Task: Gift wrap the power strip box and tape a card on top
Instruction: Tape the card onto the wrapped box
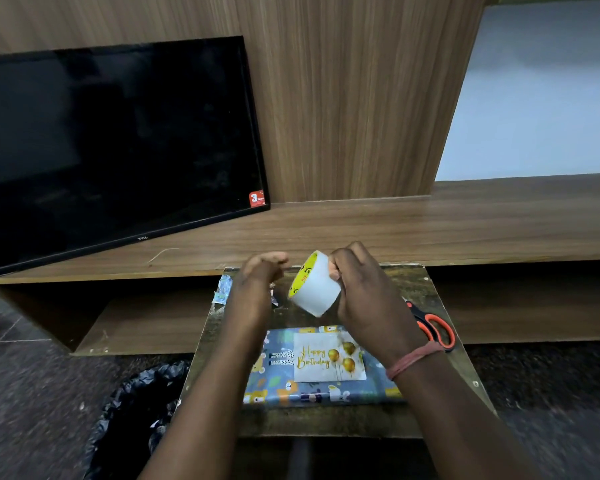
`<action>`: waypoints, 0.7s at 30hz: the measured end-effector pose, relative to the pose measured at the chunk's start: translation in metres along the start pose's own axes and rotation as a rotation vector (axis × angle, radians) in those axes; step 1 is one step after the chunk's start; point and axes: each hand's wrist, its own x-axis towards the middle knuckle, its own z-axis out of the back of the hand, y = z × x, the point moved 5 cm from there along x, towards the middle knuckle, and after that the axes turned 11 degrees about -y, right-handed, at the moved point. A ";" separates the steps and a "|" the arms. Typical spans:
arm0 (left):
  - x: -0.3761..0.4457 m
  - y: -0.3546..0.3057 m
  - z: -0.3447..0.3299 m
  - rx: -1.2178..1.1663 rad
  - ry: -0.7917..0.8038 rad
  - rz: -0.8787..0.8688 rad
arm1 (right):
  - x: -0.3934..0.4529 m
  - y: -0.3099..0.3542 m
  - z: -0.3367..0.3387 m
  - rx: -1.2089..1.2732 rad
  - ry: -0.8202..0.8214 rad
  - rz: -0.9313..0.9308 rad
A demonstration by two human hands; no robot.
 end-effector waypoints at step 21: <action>-0.021 0.003 -0.011 0.198 0.400 -0.011 | -0.002 -0.005 0.001 0.328 0.096 -0.116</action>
